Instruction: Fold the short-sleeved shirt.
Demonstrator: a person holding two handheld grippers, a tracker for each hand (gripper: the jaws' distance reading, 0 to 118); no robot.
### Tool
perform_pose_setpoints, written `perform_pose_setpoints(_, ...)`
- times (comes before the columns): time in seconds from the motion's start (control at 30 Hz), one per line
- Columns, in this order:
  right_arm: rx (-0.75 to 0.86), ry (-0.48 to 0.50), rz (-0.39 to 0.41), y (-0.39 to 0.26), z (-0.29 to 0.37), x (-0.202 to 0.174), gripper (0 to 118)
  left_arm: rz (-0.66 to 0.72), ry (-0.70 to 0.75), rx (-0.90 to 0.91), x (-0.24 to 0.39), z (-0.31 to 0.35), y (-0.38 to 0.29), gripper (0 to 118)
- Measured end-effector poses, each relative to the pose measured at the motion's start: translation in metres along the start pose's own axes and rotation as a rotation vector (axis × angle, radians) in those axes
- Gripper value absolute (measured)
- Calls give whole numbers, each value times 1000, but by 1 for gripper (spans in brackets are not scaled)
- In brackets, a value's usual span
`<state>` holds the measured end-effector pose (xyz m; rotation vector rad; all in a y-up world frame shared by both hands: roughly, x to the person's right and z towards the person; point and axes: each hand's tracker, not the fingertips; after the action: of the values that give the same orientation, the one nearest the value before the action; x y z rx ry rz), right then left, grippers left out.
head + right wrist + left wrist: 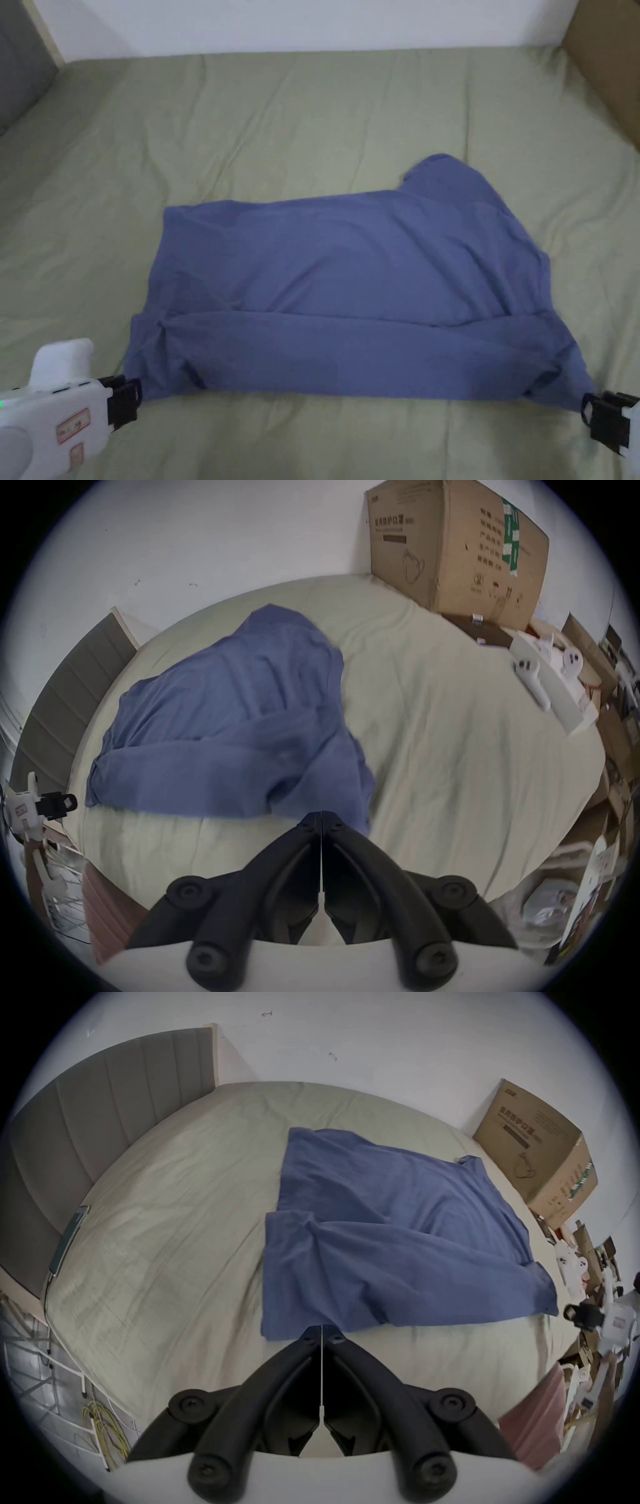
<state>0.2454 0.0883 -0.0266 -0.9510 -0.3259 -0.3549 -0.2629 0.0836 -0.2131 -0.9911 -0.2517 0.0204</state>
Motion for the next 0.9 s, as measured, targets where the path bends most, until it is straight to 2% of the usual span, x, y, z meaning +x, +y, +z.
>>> perform_pose_setpoints(0.07, -17, 37, -61, -5, -6, 3, 1, -15, 31, 14, -4, -15, 4, 52)
perform_pose_setpoints(0.1, -31, 35, -78, -8, -7, 4, 1, -4, 29, 6, -7, -29, 9, 61)
perform_pose_setpoints(0.17, -25, 28, -71, -11, -7, 6, 1, 34, 22, -68, -12, -47, 11, 50)
perform_pose_setpoints(0.2, -27, 20, -70, -12, -6, 6, 1, 57, 6, -105, -15, -55, 10, 35)
perform_pose_setpoints(0.23, -24, 17, -65, -12, -5, 8, 1, 80, -3, -117, -13, -61, 6, 35)
perform_pose_setpoints(0.27, -18, 11, -63, -13, -5, 9, 1, 97, -8, -105, -12, -61, 6, 26)
perform_pose_setpoints(0.3, -16, -15, -66, -13, -4, 9, 1, 129, -88, -80, -15, -56, 7, 7)
perform_pose_setpoints(0.33, -15, -46, -67, -12, -5, 12, 11, 156, -93, -81, -15, -53, 9, 5)
perform_pose_setpoints(0.37, -18, -59, -71, -10, -7, 15, 29, 135, -64, -89, -17, -52, 9, 5)
perform_pose_setpoints(0.43, -29, -56, -81, -3, -17, 24, 84, 106, -61, -88, -14, -51, 10, 5)
perform_pose_setpoints(0.47, -15, -39, -93, 1, -21, 28, 88, 95, -57, -95, -13, -50, 12, 5)
perform_pose_setpoints(0.6, -25, -22, -81, 23, -53, 50, 87, 28, -35, -105, -7, -46, 20, 5)
perform_pose_setpoints(0.63, -46, -26, -73, 28, -65, 53, 83, 22, -33, -106, -8, -46, 20, 5)
perform_pose_setpoints(0.67, -73, -27, -64, 30, -76, 55, 67, 21, -34, -109, -8, -46, 21, 5)
perform_pose_setpoints(0.7, -109, -28, -61, 28, -81, 44, 37, 21, -35, -113, -8, -47, 21, 5)
perform_pose_setpoints(0.73, -115, -119, -45, 26, -81, 38, 26, 20, -36, -116, -9, -46, 22, 5)
perform_pose_setpoints(0.77, -87, -86, -15, 25, -74, 37, 21, 19, -37, -118, -11, -45, 21, 5)
perform_pose_setpoints(0.8, -85, -72, 41, 26, -66, 36, 12, 16, -35, -117, -11, -41, 21, 5)
perform_pose_setpoints(0.9, -70, -37, 31, 28, -46, 47, 7, -3, -36, -108, -15, -29, 24, 5)
